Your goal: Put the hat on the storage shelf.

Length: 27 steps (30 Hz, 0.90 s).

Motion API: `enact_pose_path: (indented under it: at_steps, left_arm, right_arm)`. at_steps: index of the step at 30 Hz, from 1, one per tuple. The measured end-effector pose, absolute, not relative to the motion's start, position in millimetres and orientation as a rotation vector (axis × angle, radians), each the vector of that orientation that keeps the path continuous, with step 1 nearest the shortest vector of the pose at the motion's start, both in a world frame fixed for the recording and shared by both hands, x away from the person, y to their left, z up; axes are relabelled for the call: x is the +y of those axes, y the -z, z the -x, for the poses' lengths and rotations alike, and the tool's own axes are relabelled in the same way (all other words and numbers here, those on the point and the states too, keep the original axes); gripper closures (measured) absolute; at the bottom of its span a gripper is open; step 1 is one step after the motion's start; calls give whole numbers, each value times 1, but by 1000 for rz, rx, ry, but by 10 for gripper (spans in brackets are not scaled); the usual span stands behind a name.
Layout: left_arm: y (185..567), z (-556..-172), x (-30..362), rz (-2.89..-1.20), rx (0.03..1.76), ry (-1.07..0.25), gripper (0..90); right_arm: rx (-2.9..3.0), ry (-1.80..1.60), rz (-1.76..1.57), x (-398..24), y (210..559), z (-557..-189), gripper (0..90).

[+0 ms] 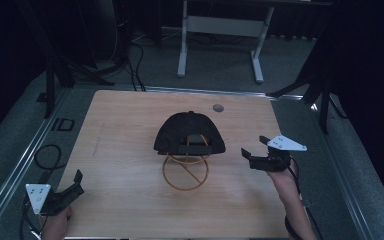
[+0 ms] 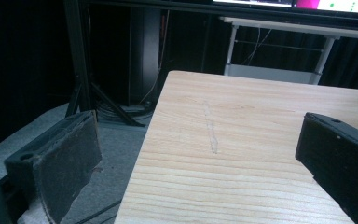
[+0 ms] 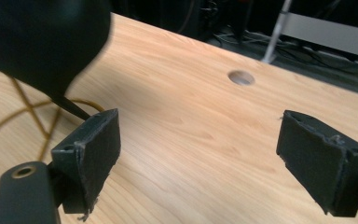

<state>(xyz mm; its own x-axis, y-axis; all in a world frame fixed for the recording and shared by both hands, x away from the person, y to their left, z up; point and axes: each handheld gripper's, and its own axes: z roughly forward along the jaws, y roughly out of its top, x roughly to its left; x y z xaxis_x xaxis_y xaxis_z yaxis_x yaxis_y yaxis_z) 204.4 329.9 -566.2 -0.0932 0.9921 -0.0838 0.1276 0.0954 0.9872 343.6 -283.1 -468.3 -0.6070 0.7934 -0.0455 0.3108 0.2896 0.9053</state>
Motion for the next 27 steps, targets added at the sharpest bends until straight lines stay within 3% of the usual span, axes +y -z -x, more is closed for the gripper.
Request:
enact_pose_path:
  at_steps: [13, 27]
  left_arm:
    - [566, -204, 330, -1200, 1410, -1142, 5]
    - [566, -204, 330, -1197, 1409, -1144, 5]
  right_arm:
    - [1992, -1246, -1092, -316, 515, -331, 133]
    - [1923, -1140, -1223, -349, 542, -312, 133]
